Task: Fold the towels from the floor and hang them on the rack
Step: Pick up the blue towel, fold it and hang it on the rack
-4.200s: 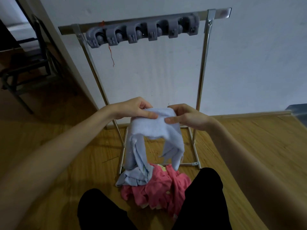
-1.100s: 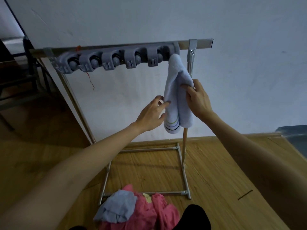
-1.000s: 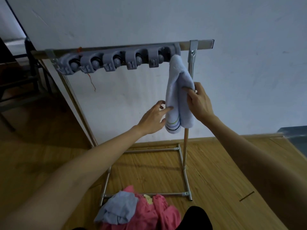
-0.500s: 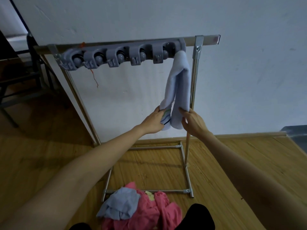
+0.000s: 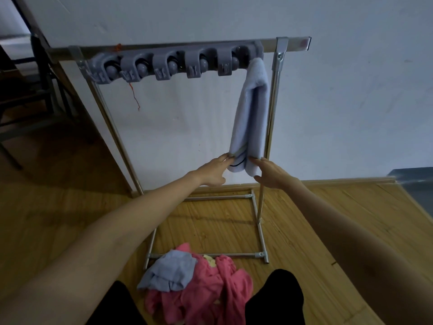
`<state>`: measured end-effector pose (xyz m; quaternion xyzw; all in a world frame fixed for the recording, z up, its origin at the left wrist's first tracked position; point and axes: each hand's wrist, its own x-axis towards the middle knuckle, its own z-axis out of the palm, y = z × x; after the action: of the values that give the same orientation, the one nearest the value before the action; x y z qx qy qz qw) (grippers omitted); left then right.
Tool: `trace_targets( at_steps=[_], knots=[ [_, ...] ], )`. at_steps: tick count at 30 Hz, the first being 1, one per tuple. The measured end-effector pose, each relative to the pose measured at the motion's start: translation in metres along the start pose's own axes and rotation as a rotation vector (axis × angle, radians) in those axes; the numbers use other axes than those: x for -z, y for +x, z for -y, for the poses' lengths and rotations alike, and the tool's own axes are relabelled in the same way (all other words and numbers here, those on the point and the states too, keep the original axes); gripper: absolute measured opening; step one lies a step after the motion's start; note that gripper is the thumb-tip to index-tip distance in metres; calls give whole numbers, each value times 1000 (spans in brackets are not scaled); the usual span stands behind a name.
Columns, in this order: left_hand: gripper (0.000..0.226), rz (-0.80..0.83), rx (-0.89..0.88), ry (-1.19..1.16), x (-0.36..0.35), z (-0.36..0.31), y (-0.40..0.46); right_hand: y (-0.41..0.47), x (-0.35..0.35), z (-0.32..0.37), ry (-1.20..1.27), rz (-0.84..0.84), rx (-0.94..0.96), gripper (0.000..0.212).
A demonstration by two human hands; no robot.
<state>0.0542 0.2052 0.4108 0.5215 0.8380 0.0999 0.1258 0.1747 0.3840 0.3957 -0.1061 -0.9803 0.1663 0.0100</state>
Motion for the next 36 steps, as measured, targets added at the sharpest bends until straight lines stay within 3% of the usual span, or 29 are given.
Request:
trace_targets(
  at_steps=[6, 14, 25, 32, 36],
  knots=[
    [79, 123, 107, 71, -27, 18, -43, -30, -19, 17, -8, 104, -70, 70],
    [80, 118, 181, 42, -83, 40, -127, -82, -86, 57, -18, 231, -99, 72],
    [66, 159, 419, -55, -219, 102, -222, -104, -237, 96, 12, 451, -32, 75],
    [45, 263, 543, -71, -286, 170, -243, -84, -332, 117, -47, 484, 73, 68],
    [48, 350, 642, 9, -318, 207, -237, -65, -381, 126, -107, 489, 50, 65]
  ],
)
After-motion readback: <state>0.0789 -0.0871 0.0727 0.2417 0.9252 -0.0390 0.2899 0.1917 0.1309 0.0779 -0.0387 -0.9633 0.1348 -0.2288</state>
